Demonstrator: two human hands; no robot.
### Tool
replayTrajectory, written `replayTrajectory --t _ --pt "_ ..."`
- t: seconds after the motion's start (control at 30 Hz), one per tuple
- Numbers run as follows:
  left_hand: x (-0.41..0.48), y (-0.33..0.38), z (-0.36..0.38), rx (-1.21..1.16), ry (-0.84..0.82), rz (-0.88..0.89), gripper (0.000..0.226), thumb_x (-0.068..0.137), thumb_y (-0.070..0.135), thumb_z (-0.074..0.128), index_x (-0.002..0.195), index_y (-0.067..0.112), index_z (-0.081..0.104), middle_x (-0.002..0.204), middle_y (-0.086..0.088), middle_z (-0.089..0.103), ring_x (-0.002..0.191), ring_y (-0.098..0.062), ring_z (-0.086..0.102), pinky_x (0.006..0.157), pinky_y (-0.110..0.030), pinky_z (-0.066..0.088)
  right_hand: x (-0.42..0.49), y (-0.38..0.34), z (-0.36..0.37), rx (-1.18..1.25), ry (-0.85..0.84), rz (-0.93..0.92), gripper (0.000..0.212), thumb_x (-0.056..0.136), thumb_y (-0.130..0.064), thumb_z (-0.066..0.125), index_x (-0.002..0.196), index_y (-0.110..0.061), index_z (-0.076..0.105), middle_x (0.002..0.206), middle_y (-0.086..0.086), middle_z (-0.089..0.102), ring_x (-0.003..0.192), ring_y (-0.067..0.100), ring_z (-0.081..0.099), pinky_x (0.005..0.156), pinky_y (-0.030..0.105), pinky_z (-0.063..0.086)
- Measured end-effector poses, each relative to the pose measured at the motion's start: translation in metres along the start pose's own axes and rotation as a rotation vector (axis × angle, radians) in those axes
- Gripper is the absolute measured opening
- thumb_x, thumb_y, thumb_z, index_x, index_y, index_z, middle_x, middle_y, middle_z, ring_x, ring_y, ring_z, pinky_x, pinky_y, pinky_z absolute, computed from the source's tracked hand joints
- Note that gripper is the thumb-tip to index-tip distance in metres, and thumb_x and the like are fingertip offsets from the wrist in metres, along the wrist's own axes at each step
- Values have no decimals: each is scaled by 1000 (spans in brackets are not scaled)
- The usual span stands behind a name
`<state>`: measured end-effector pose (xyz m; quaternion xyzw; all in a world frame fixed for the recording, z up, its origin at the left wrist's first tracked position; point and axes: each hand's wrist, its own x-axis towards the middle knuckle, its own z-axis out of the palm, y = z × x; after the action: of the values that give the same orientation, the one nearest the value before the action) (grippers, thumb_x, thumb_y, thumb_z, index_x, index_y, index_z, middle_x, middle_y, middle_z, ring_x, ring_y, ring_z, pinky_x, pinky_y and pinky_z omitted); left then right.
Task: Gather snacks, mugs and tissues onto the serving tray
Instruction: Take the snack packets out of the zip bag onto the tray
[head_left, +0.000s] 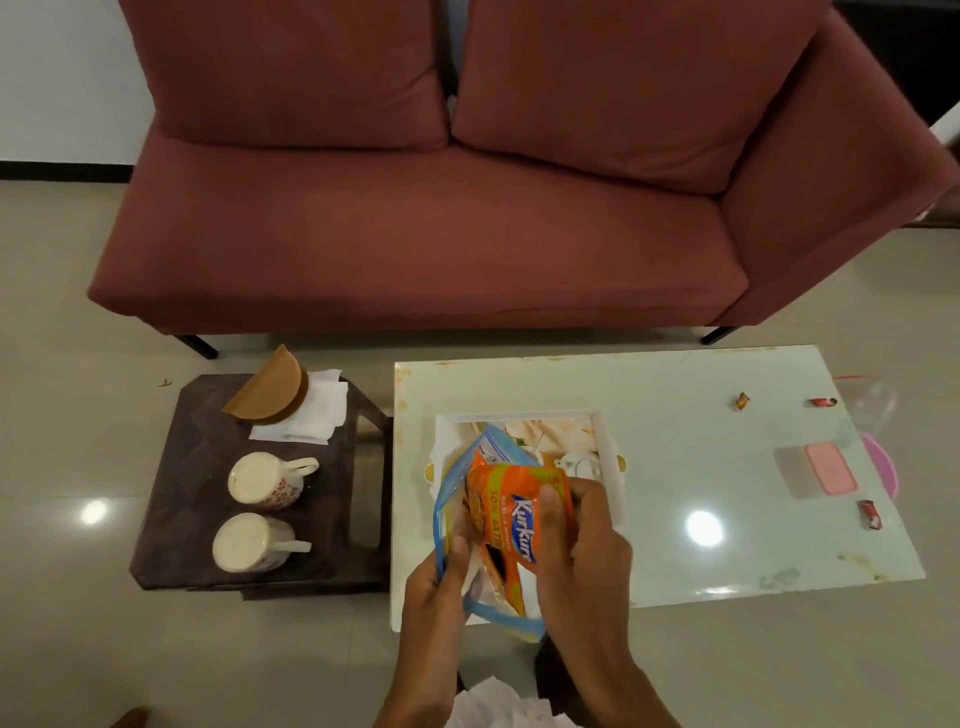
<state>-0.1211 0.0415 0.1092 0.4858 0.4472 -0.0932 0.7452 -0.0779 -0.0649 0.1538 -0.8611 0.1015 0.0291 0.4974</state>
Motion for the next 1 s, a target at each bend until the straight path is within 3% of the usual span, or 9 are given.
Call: replayTrajectory --t 0.1,0.23,0.3,0.43,0.5,0.57,0.8,0.93,1.0 --pt "5 -5 25 -36 73 -19 21 92 34 62 95 17 73 78 1 79 89 -19 71 80 -36 55 33 12 -36 149 61 73 12 91 -46 50 94 -35 54 81 -20 69 74 -6 69 50 9 50" --pt "21 -21 49 -117 137 -39 19 95 24 59 106 17 71 97 1 78 98 -16 69 101 -45 48 101 65 -88 169 154 140 20 90 -55 53 95 -36 58 83 -19 71 70 -3 70 47 12 50" --pt "30 -33 60 -180 128 -32 20 96 21 57 109 18 71 97 7 80 100 -12 71 94 -39 50 144 109 -103 93 166 155 25 90 -59 52 97 -35 57 82 -13 71 71 2 71 49 14 51" --pt "44 -57 67 -291 176 -70 25 101 19 45 110 9 66 107 0 74 99 -13 66 84 -36 54 227 199 -87 -101 44 164 35 95 -50 48 112 -20 55 97 2 67 89 21 69 71 35 59" --pt "54 -72 64 -308 194 -103 27 103 18 38 104 8 64 107 -7 67 89 -14 68 70 -34 61 265 239 -64 -176 -10 163 37 98 -43 47 116 -13 55 103 10 67 94 29 67 76 38 58" --pt "62 -85 58 -330 175 -126 31 103 24 36 104 8 63 108 -7 66 97 -21 66 59 -28 63 294 270 -39 -209 -61 170 37 99 -41 45 119 -11 55 109 13 67 96 31 67 79 42 59" --pt "82 -112 56 -287 108 -171 51 78 45 50 113 13 69 120 -1 74 120 -20 60 95 -43 46 344 317 26 -370 -239 136 37 99 -39 42 123 -13 54 118 16 64 104 32 63 79 36 53" --pt "88 -99 70 -283 158 -182 43 84 43 48 109 14 67 130 -9 66 123 -29 56 94 -43 45 358 323 32 -448 -229 160 38 99 -36 44 126 -11 54 121 18 63 107 35 62 76 31 47" --pt "89 -89 75 -281 155 -176 53 74 53 63 110 15 64 130 -12 65 117 -29 58 94 -45 45 362 323 28 -462 -240 167 39 98 -37 46 126 -11 54 121 18 63 106 35 63 80 34 51"
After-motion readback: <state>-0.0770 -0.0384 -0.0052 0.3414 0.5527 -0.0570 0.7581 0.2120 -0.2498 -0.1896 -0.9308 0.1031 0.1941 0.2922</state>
